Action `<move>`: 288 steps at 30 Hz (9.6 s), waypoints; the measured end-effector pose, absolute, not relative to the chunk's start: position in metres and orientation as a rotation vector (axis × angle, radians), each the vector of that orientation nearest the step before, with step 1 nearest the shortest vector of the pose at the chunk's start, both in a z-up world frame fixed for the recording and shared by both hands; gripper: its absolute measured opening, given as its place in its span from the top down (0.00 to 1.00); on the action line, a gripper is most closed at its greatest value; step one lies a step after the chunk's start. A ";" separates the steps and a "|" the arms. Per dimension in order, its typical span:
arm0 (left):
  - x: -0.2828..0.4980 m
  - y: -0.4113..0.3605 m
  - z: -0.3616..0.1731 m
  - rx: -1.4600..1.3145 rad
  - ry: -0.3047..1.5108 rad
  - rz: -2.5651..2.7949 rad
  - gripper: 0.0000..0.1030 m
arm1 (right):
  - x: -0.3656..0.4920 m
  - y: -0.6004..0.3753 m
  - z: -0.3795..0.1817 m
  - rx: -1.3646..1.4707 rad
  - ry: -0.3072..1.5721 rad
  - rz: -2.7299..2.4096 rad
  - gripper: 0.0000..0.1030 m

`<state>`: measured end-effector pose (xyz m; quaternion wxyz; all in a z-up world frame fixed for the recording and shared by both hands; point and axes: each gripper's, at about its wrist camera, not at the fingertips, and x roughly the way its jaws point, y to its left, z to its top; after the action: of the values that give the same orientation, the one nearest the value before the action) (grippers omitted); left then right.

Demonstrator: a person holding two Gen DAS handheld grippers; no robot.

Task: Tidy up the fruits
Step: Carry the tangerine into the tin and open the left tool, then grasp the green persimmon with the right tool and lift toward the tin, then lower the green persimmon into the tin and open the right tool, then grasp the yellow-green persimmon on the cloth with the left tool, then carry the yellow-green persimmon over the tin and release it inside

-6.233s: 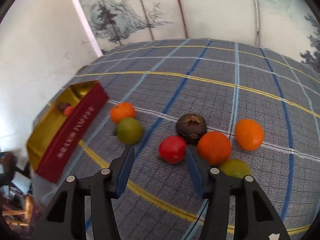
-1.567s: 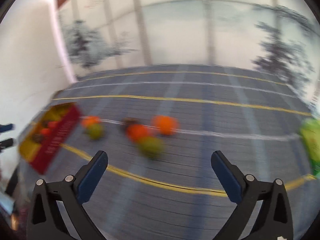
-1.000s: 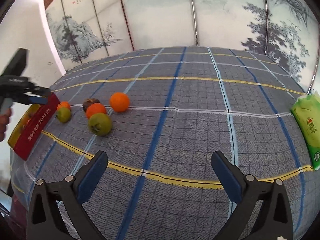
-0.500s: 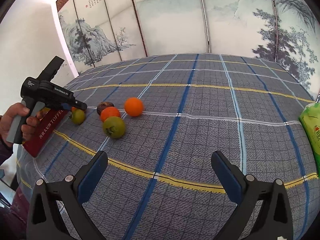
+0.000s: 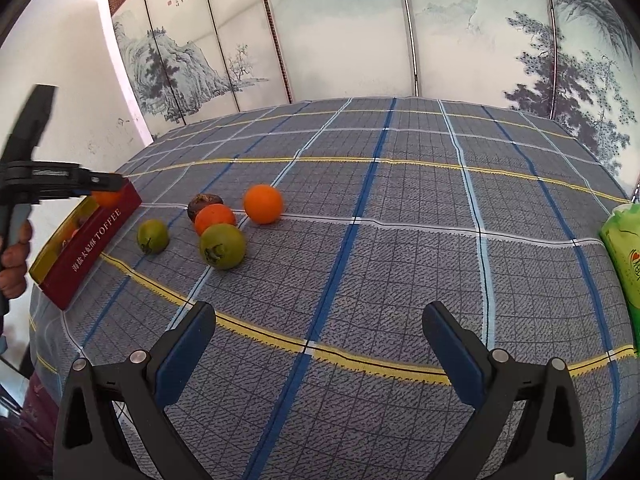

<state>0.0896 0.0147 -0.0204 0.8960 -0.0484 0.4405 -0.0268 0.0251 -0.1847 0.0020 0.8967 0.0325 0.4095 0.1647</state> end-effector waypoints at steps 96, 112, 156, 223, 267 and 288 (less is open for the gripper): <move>-0.044 0.181 -0.050 -0.089 0.836 0.354 0.30 | 0.054 -0.103 0.006 -0.009 0.940 0.484 0.67; -0.063 0.191 -0.045 -0.063 0.817 0.380 0.30 | 0.037 0.039 0.084 0.004 0.803 0.883 0.67; -0.030 0.076 -0.009 0.117 0.748 -0.048 0.23 | 0.024 -0.139 0.023 0.014 0.885 0.327 0.38; 0.004 0.085 -0.047 -0.022 0.828 0.076 0.64 | 0.042 -0.172 -0.013 0.125 0.969 0.239 0.00; -0.016 0.156 -0.078 -0.051 0.860 0.229 0.64 | 0.043 -0.145 -0.020 -0.075 1.011 0.172 0.00; -0.033 0.192 -0.080 -0.094 0.835 0.308 0.63 | 0.043 -0.146 -0.020 -0.074 1.010 0.172 0.00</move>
<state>-0.0333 0.1922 -0.0799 0.9016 -0.0454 0.4036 0.1488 0.0430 -0.1456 -0.0196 0.8709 -0.0356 0.4833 0.0821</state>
